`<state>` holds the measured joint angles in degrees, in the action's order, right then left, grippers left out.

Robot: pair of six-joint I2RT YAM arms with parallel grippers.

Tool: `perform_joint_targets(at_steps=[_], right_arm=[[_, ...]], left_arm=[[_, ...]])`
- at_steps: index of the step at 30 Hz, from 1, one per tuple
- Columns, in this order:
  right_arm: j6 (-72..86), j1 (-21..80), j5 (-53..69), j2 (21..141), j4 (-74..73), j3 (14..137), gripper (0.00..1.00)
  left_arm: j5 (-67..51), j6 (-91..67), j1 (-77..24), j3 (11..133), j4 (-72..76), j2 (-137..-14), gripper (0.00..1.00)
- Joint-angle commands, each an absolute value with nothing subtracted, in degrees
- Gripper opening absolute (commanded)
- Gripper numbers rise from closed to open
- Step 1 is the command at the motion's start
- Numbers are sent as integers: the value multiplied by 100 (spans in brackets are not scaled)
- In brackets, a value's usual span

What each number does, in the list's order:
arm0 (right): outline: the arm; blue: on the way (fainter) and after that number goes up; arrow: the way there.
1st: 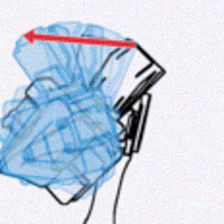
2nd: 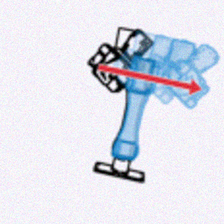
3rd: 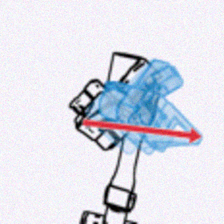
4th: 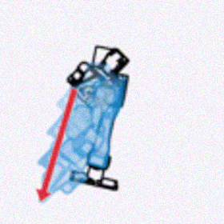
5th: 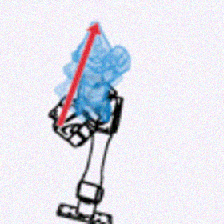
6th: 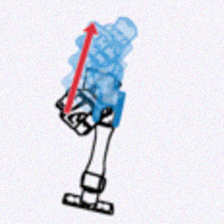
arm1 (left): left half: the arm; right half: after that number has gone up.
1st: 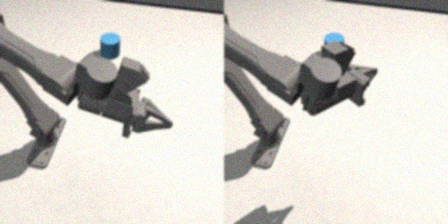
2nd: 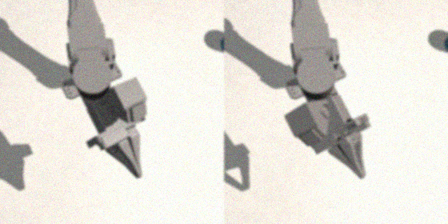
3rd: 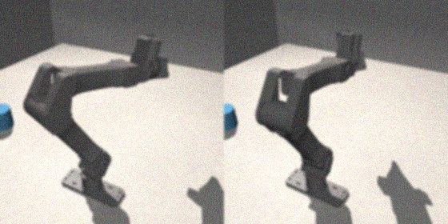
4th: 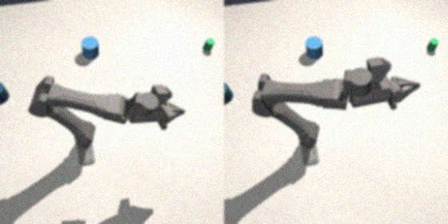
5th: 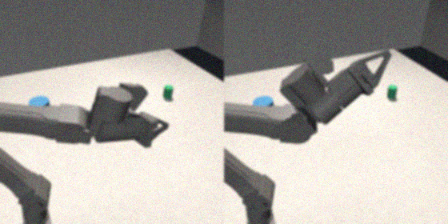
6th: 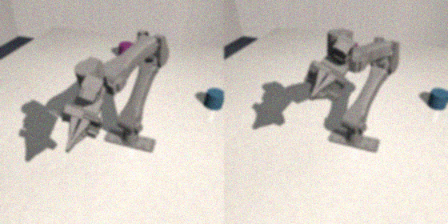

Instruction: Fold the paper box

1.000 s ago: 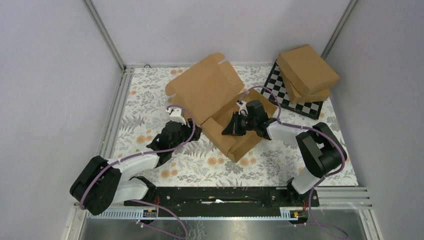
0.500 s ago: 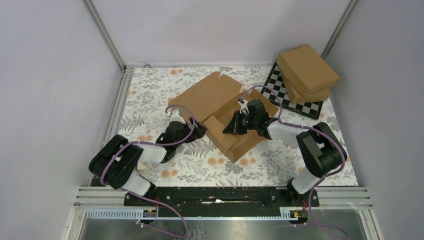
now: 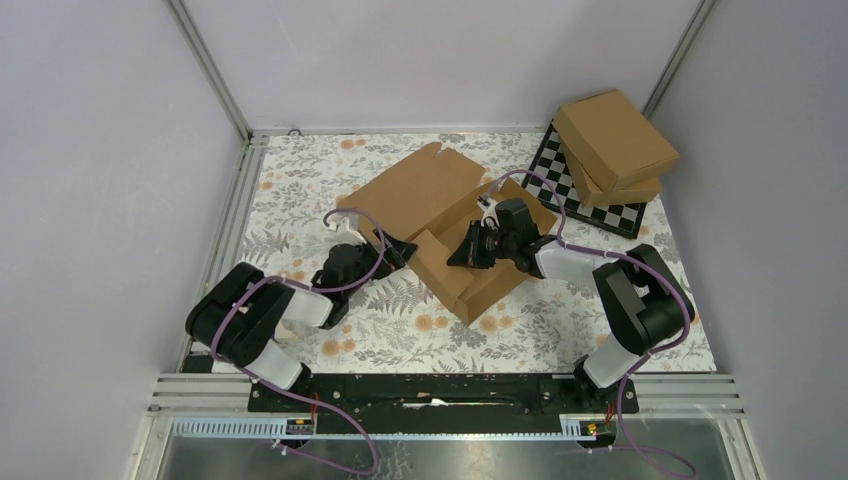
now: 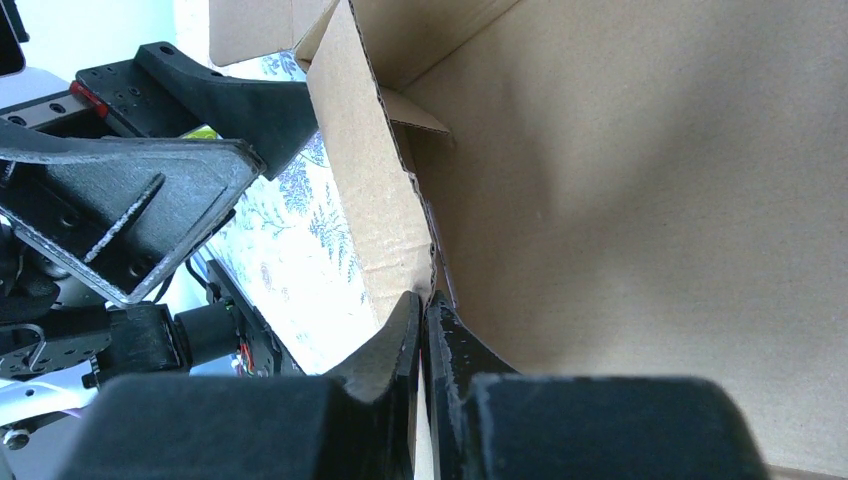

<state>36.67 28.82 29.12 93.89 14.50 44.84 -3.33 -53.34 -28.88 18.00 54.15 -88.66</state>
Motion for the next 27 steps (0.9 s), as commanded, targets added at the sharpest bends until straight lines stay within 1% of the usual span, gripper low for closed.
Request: perform_joint_targets(at_steps=[1, 6, 11, 13, 15, 18, 20, 23, 27], right_arm=[[3277, 2900, 2434, 9573, 958, 4491, 0], [3347, 2900, 2605, 9601, 1101, 4465, 0], [3354, 2901, 2662, 9639, 1107, 4482, 0], [3355, 2900, 2679, 9645, 1107, 4482, 0], [3352, 2903, 2689, 9642, 1107, 4494, 0], [3353, 2906, 2703, 9650, 1107, 4494, 0], [3354, 2905, 2728, 9660, 1107, 4500, 0], [3356, 2909, 2753, 9696, 1107, 4522, 0], [3374, 2909, 2794, 9752, 1107, 4576, 0]], left_arm=[[-487, -5148, -2807, 2119, 5804, -9002, 96], [-440, -5157, -2681, 2522, 5254, -9232, 93], [-338, -5348, -2589, 2556, 5378, -9393, 92], [-326, -5421, -2576, 2581, 5448, -9455, 90], [-335, -5505, -2559, 2601, 5489, -9522, 82], [-300, -5579, -2558, 2567, 5685, -9588, 66], [-336, -5585, -2558, 2541, 5825, -9611, 60], [-679, -5353, -2558, 2668, 5949, -9649, 60], [-1050, -5224, -2575, 2646, 6334, -9653, 62]])
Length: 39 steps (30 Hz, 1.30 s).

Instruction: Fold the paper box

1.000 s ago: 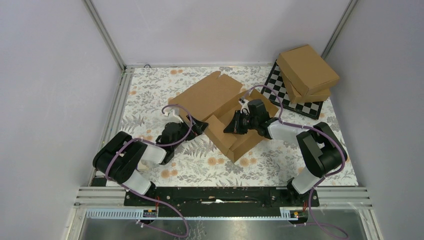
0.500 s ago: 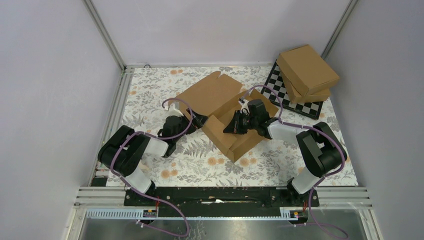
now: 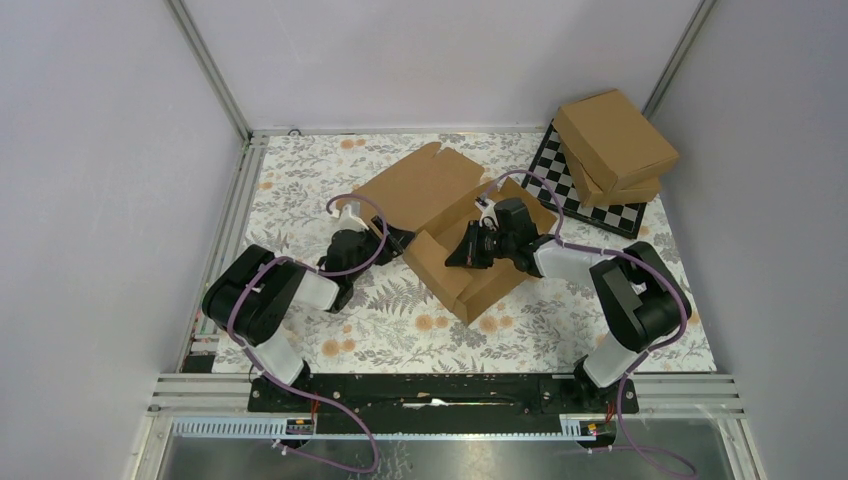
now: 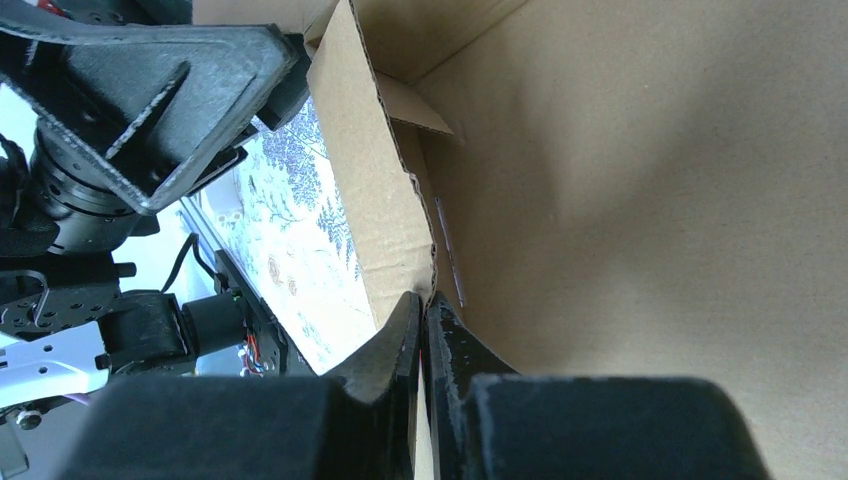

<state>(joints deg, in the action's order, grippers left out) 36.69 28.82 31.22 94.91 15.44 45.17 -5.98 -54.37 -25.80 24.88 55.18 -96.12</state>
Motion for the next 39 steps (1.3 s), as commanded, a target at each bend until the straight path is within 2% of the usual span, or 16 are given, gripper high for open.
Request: perform_joint_targets(at_steps=[1, 6, 8, 10, 18, 25, 39], right_arm=[[3383, 2909, 2795, 9755, 1107, 4585, 0], [3392, 2908, 2779, 9756, 1105, 4589, 0], [3392, 2904, 2777, 9762, 1107, 4600, 0], [3399, 2905, 2778, 9769, 1107, 4606, 0], [3406, 2913, 2833, 9791, 1107, 4622, 0], [3395, 2911, 2829, 9659, 1107, 4578, 18], [3068, 2900, 2058, 8458, 187, 4465, 80]], left_arm=[[-1111, -5205, -2575, 2638, 6416, -9651, 61], [-1365, -4979, -2622, 2652, 6467, -9646, 59], [-1395, -4852, -2670, 2684, 6363, -9643, 48], [-1356, -4694, -2737, 2704, 6218, -9614, 42], [-1054, -4259, -2895, 2804, 5595, -9431, 36], [-864, -4067, -2936, 2787, 5379, -9377, 31], [-695, -3894, -2935, 2751, 5249, -9315, 30]])
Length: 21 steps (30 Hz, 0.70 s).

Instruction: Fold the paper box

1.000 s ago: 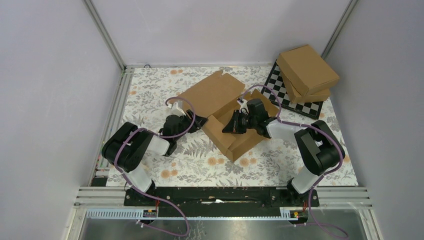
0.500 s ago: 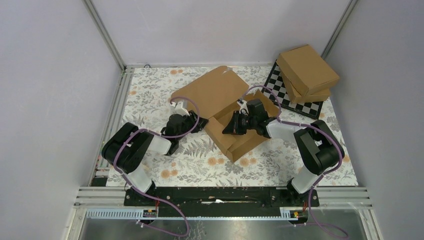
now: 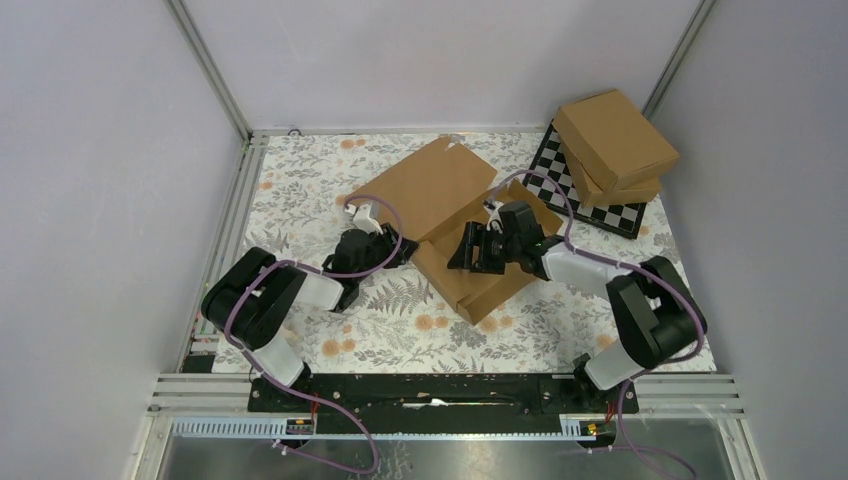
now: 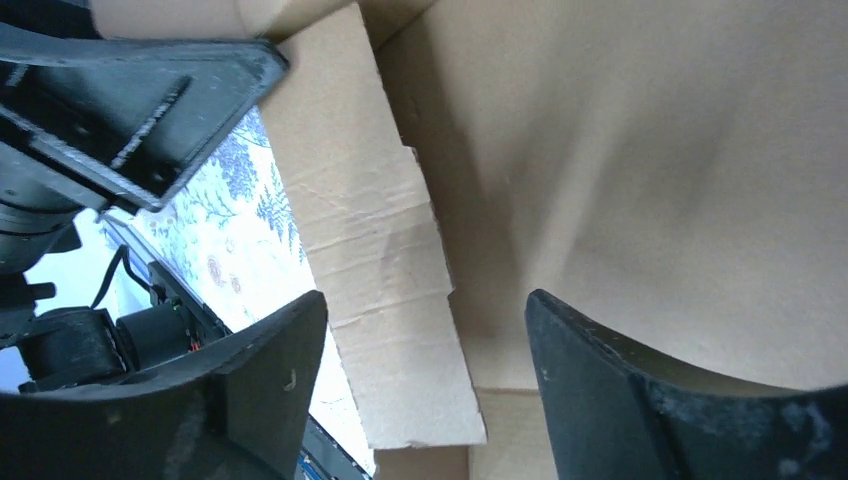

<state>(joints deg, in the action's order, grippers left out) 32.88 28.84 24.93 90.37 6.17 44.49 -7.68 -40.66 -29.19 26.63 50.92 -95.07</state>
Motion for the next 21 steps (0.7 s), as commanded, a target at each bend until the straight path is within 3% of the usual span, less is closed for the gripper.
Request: perform_joint_targets(at_steps=[1, 5, 12, 17, 21], right_arm=[[3048, 2898, 1934, 8311, 62, 4465, 84], [3003, 2893, 1156, 7701, -779, 4418, 99], [3441, 2691, -435, 6726, -2168, 4161, 100], [3728, 2345, -413, 6419, -2223, 3605, 100], [3936, 2098, 446, 6566, -1509, 3261, 100]], left_arm=[[-702, -3894, -2935, 2747, 5259, -9316, 30], [-734, -3902, -2934, 2764, 5289, -9322, 31], [-764, -3887, -2936, 2794, 5299, -9329, 33], [-786, -3885, -2936, 2816, 5291, -9317, 34], [-798, -3898, -2936, 2804, 5339, -9324, 36]])
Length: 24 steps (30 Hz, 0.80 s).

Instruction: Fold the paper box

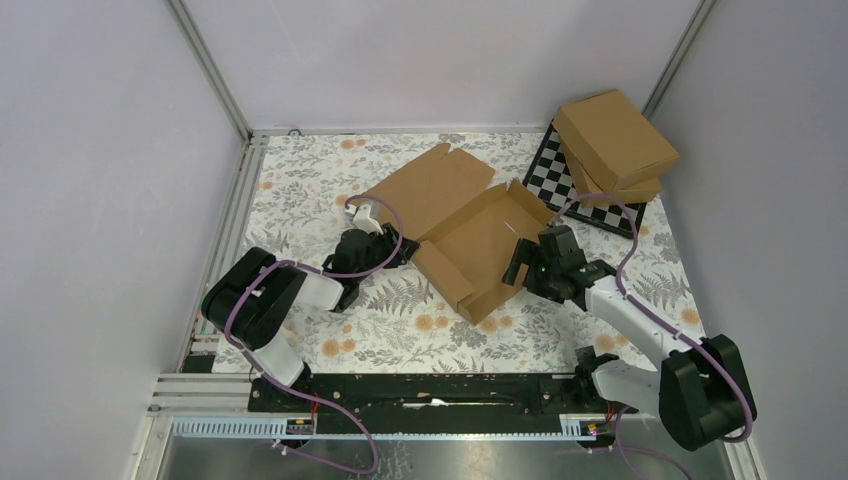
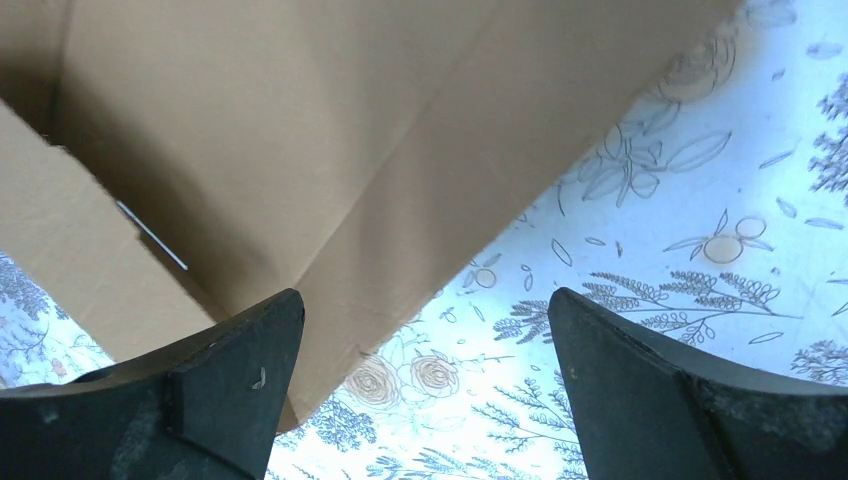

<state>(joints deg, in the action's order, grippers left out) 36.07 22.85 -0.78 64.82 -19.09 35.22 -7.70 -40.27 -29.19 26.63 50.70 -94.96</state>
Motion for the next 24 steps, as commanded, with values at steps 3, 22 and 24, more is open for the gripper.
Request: perform_joint_targets(at_steps=[3, 22, 24], right_arm=[[4200, 2066, 726, 6747, -1005, 3184, 100], [4925, 2065, 1115, 6951, -124, 3215, 89], [4931, 2065, 1160, 6976, -123, 3281, 89]], left_arm=[[-816, -3902, -2936, 2795, 5354, -9317, 38], [-1052, -3946, -2936, 2881, 5581, -9474, 43], [-1074, -3938, -2936, 2883, 5581, -9464, 44]])
